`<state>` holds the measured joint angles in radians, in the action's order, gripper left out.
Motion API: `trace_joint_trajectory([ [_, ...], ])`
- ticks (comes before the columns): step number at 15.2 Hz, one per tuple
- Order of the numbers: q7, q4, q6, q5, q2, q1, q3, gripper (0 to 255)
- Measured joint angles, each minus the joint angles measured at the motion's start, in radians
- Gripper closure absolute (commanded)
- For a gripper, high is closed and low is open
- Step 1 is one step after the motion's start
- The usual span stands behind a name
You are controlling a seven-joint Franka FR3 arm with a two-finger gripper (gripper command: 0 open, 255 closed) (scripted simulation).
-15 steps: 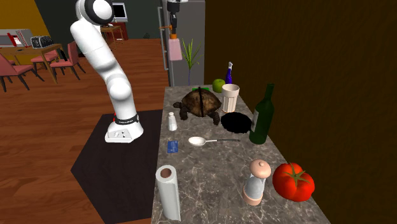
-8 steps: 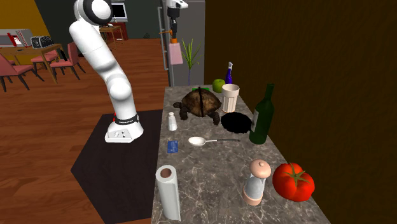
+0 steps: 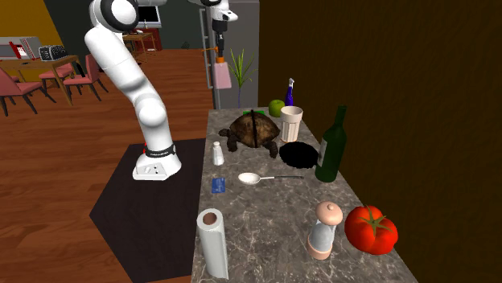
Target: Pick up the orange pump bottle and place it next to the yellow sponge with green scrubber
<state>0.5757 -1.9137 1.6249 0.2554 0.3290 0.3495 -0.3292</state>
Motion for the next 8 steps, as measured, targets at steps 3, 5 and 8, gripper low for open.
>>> trace_joint_trajectory([
  [3, -0.009, -0.05, 0.042, 0.004, 0.007, 0.001, -0.002, 255],
  [5, -0.011, -0.08, 0.071, 0.006, 0.009, 0.003, -0.006, 255],
  [8, -0.016, -0.118, 0.109, 0.009, 0.009, 0.005, -0.01, 255],
])
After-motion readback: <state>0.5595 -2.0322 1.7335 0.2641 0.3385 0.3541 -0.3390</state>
